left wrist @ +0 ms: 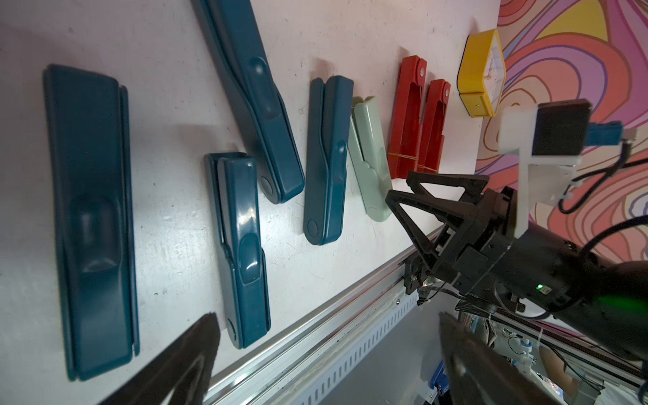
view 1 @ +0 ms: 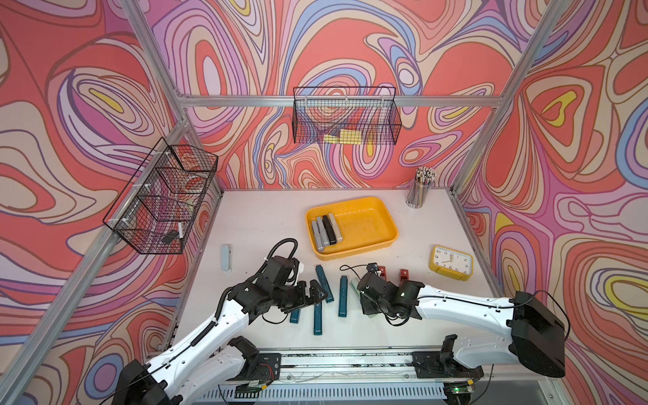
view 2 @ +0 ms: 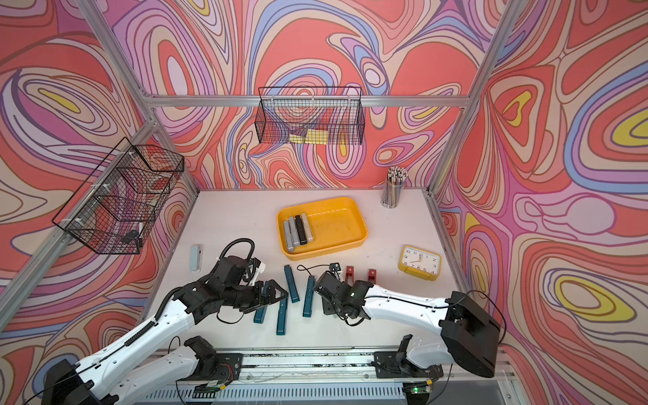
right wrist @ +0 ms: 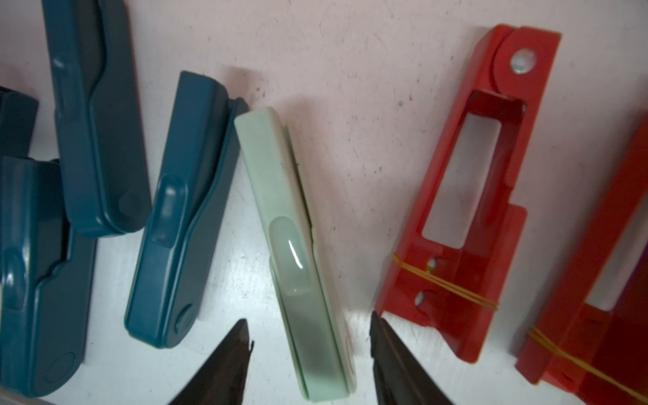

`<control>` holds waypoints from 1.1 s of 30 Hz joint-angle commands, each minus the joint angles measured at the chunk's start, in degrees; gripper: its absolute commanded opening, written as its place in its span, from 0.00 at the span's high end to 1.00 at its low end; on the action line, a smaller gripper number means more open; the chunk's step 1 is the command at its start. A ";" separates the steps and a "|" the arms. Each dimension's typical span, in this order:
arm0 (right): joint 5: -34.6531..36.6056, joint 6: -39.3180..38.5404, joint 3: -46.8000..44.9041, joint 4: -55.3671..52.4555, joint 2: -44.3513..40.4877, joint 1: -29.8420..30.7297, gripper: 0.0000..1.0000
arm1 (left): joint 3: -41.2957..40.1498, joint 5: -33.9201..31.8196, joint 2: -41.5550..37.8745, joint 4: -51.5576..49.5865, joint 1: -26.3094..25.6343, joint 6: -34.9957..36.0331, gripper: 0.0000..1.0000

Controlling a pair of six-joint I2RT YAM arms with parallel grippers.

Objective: Put the pruning pliers into the storage box
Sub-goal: Pick up the pruning pliers from the center of the board.

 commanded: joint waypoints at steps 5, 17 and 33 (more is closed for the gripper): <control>-0.01 0.39 -1.32 3.42 1.02 0.47 0.41 | -0.54 -0.93 -0.99 -2.69 -0.57 -1.02 0.01; -0.09 -0.05 -1.47 5.05 4.87 0.46 0.48 | 0.45 -1.33 -0.57 -3.82 -0.65 -0.66 0.01; -0.31 -0.22 -2.11 5.56 7.04 0.50 0.64 | 0.24 -1.95 -0.78 -3.90 -0.65 -0.58 0.01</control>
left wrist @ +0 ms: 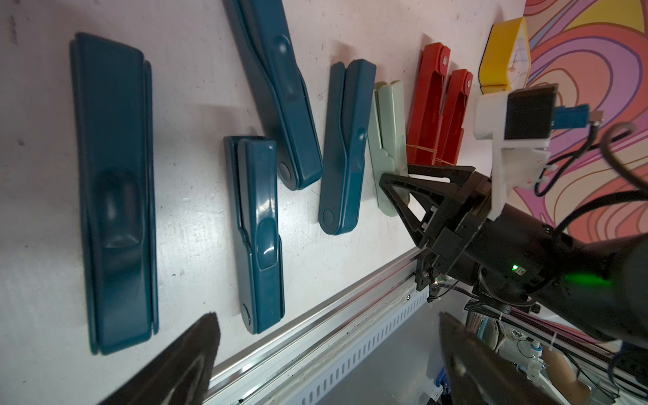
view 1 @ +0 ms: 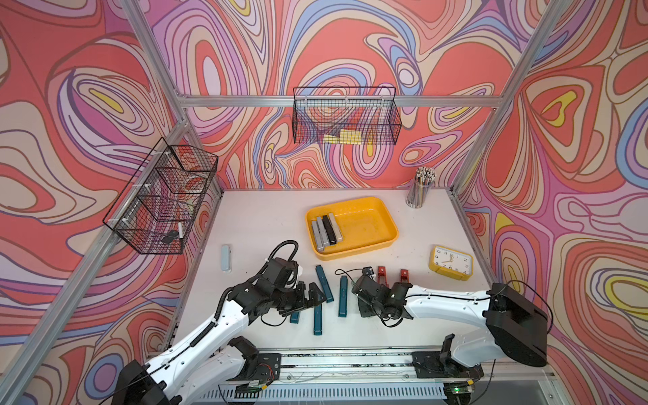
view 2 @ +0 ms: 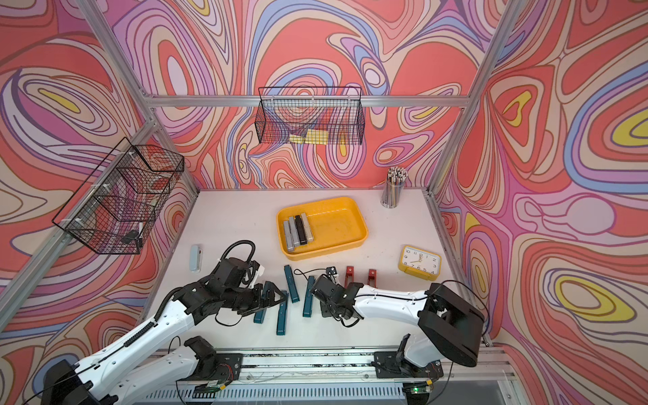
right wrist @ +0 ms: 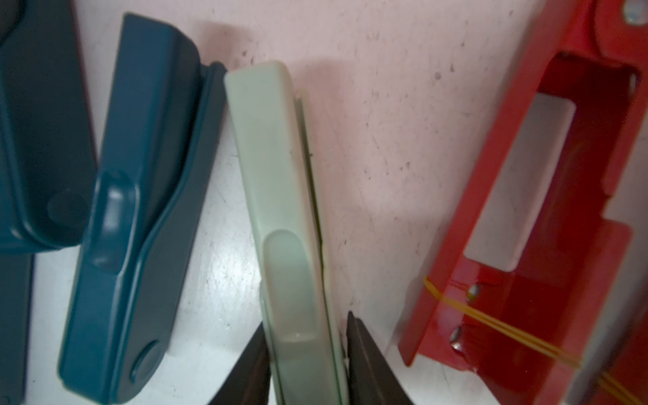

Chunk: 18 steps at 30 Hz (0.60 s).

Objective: Put the pruning pliers into the storage box
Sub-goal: Pick up the pruning pliers from the center of the board.

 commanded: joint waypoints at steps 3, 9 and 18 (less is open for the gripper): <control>0.17 0.19 -0.85 0.14 0.29 0.27 0.69 | 0.22 -0.78 -0.61 -1.05 -0.28 -0.45 0.01; 0.85 0.01 0.76 -1.25 1.33 0.22 0.86 | 1.06 -1.44 0.79 0.15 -0.28 0.71 0.01; 3.71 -1.98 6.82 -7.85 -0.70 0.26 0.94 | 7.28 -3.28 6.41 2.27 -0.33 4.44 0.01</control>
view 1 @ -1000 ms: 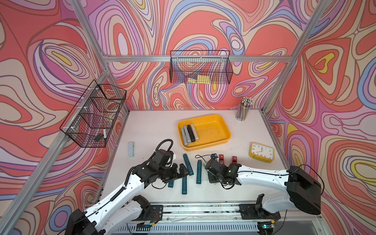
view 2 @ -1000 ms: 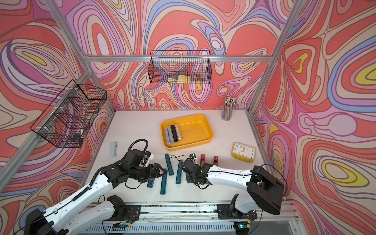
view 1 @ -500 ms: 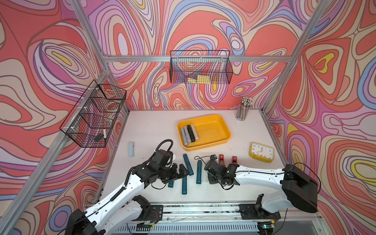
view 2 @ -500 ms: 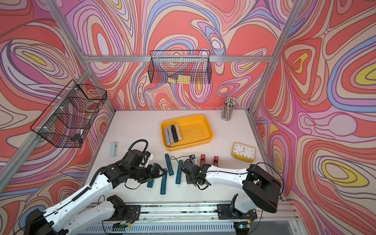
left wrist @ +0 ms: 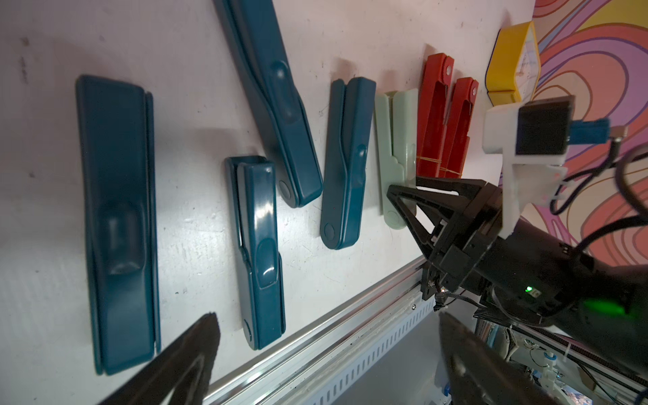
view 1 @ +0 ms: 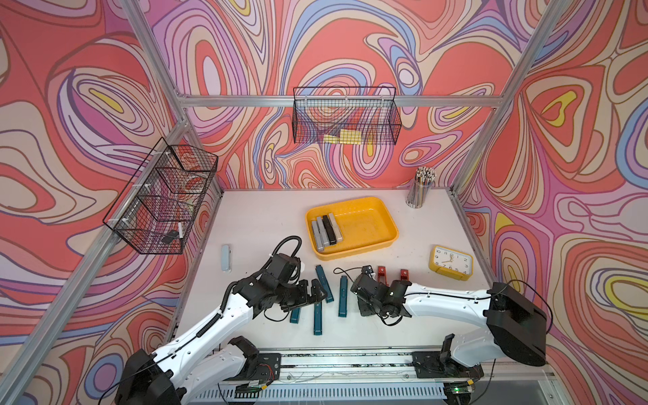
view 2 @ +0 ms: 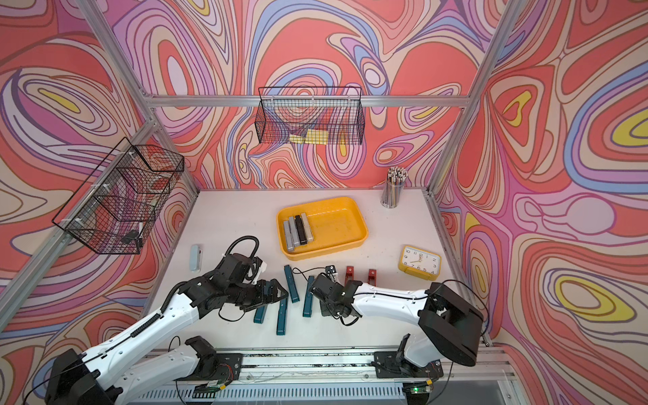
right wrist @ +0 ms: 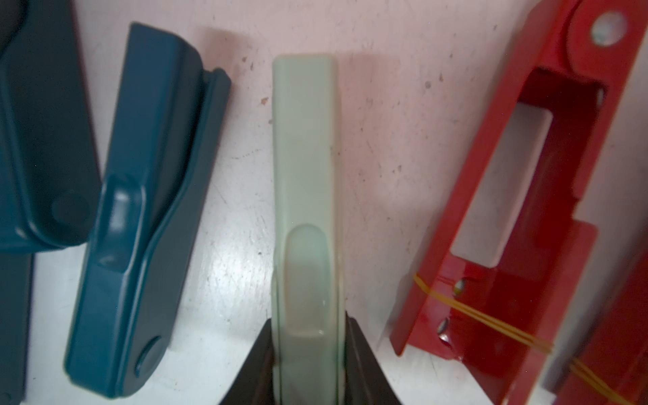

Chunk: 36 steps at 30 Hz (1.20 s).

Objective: Put the pruning pliers into the storage box
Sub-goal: Pick up the pruning pliers from the center of the board.

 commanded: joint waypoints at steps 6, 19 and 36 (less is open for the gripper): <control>3.70 -2.34 7.78 -6.41 -1.49 0.28 0.96 | 8.85 -4.33 4.99 -0.47 -0.15 4.78 0.01; 6.83 -7.84 19.48 -13.08 -1.71 -1.34 0.96 | 15.26 -1.02 11.18 1.36 3.46 6.11 0.01; -6.00 -24.33 39.70 -9.72 15.49 -19.06 0.95 | 27.96 5.51 26.12 3.05 13.36 10.60 0.01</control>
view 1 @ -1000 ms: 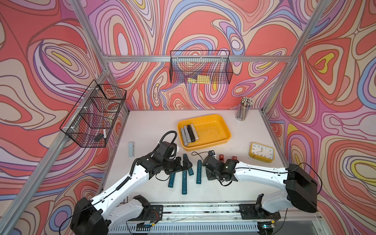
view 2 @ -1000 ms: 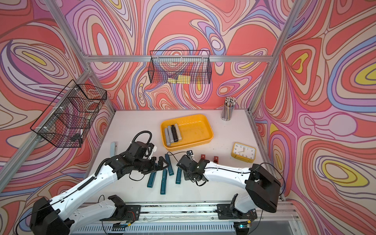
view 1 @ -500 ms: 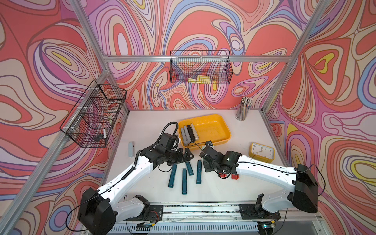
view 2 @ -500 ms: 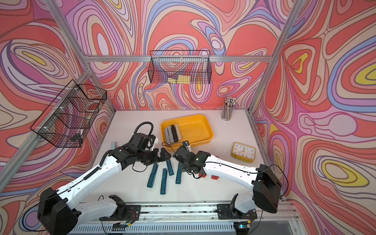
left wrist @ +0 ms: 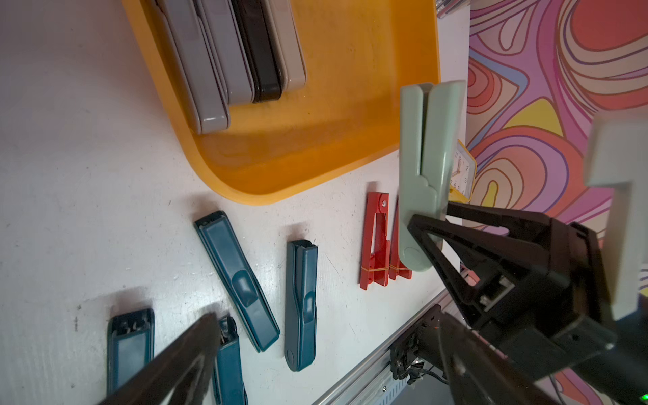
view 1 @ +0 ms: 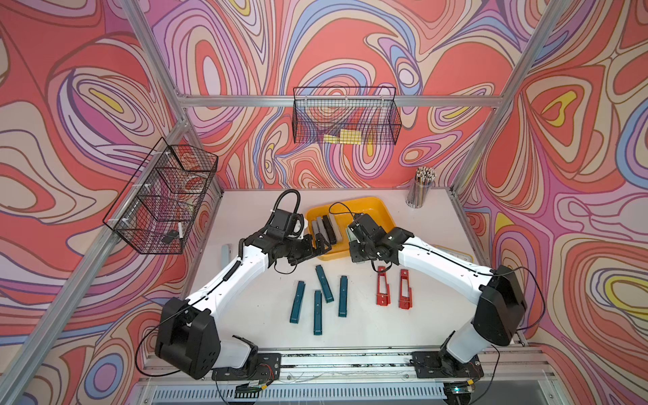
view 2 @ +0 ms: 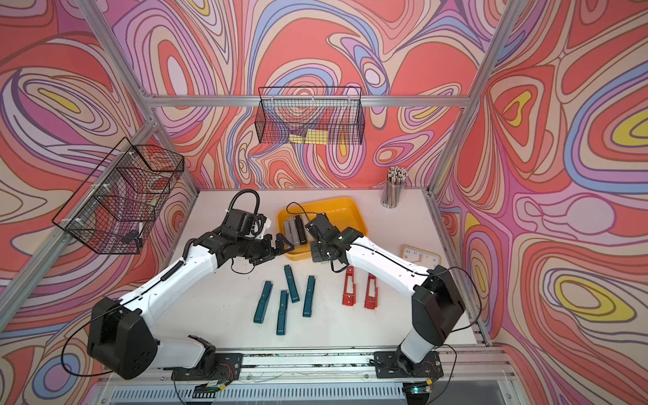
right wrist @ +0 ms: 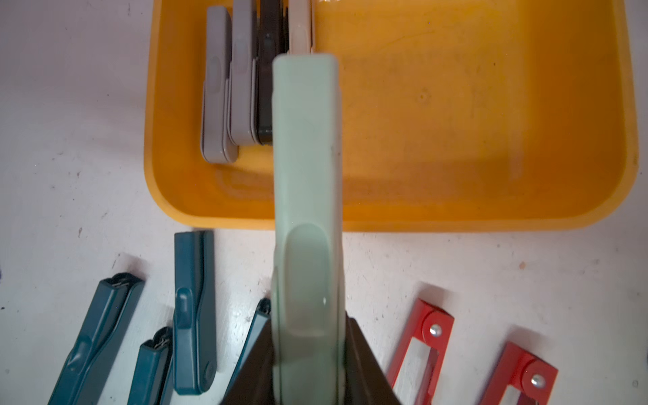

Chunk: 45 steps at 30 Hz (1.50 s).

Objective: Put the pruning pliers into the storage box
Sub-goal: Pick up the pruning pliers from the center of the board, then place the pruning pliers in the storage box.

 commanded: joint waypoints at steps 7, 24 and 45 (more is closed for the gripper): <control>-7.10 -8.30 14.08 0.30 12.08 -7.45 0.95 | 11.79 2.18 10.03 0.00 3.53 2.92 0.01; -11.44 -12.29 24.00 2.40 23.84 -12.62 0.96 | 18.63 1.02 20.09 2.21 7.46 2.54 0.01; -13.33 -12.82 28.53 6.21 32.34 -13.74 0.96 | 16.45 -1.24 22.38 4.42 8.35 2.35 0.01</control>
